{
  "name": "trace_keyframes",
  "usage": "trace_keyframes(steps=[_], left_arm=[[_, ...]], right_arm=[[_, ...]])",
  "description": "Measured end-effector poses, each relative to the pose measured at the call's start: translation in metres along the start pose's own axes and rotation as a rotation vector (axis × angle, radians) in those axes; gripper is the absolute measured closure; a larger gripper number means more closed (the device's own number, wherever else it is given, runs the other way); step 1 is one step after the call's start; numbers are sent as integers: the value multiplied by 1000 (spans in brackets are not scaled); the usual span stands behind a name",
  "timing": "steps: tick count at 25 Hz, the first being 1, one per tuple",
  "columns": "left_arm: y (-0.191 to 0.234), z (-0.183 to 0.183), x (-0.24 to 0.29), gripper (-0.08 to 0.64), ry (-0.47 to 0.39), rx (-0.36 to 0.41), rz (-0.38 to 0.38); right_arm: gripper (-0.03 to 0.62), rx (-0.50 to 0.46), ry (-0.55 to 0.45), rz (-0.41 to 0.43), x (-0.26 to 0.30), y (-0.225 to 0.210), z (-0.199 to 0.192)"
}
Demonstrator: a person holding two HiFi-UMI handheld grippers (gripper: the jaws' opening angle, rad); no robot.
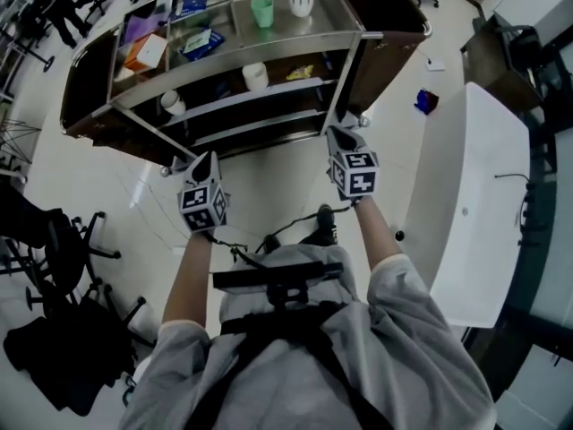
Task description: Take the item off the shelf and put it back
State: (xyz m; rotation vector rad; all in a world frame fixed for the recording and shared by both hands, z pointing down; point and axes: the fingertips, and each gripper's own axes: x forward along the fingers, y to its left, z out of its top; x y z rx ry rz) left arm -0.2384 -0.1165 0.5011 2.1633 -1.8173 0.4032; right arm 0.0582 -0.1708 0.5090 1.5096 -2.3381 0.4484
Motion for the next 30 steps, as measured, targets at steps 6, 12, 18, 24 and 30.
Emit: trace_keyframes(steps=[6, 12, 18, 24, 30], left_arm=[[3, -7, -18, 554, -4, -1, 8], [-4, -11, -27, 555, -10, -10, -7], [-3, -11, -29, 555, -15, -15, -12], [-1, -14, -29, 555, -10, -20, -15], [2, -23, -31, 554, 5, -24, -20]], right_arm=[[584, -1, 2, 13, -14, 12, -12], [584, 1, 3, 10, -24, 12, -16], [584, -2, -2, 1, -29, 12, -16], [584, -6, 6, 0, -29, 14, -19], [584, -5, 20, 3, -27, 21, -24]])
